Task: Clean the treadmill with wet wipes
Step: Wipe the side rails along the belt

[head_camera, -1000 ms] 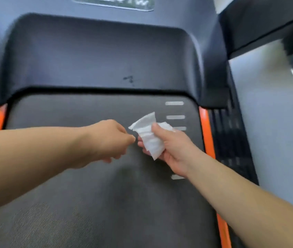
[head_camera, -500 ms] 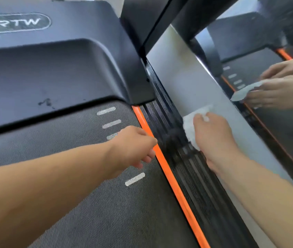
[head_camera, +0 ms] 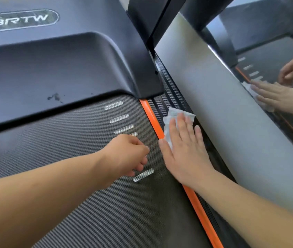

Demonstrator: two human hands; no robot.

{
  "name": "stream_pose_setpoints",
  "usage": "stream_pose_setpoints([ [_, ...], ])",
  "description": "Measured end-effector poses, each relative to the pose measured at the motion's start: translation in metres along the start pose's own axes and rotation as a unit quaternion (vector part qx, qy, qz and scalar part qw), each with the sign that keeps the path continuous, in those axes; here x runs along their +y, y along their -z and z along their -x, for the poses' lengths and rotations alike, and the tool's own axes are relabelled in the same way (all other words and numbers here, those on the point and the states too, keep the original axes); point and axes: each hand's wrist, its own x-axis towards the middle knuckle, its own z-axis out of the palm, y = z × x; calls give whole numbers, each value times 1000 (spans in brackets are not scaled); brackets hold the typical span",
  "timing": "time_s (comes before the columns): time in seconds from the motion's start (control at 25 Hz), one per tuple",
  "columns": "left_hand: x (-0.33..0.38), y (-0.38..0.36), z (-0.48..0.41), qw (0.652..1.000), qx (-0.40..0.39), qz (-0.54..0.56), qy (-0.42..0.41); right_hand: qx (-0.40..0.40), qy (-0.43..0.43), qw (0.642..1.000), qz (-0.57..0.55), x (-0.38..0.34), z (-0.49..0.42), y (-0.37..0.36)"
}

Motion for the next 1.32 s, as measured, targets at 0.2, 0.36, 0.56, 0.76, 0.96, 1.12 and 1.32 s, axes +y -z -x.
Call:
stream_pose_setpoints([
  [0.2,4,-6,-9,1000,6,-7,-9,-28,12,999,44,8,-21,-17],
  [0.36,10,-11,-15,999,29,-41,-14,-48,-50,995,76,-23,-82,-13],
  [0.56,5,-7,-20,996,58,-72,-15,-47,-90,993,56,-41,-124,-9],
  [0.76,-2,-9,-23,921,122,-338,-147,-10,-35,998,47,-16,-64,-21],
  [0.96,7,-18,-38,832,123,-460,-284,11,-9,998,57,14,13,-34],
  [1.12,-4,-29,-50,772,103,-554,-294,1,-48,997,55,8,-10,-28],
  [1.32,-11,-25,-48,793,142,-533,-259,-68,-80,992,69,-13,-84,-14],
])
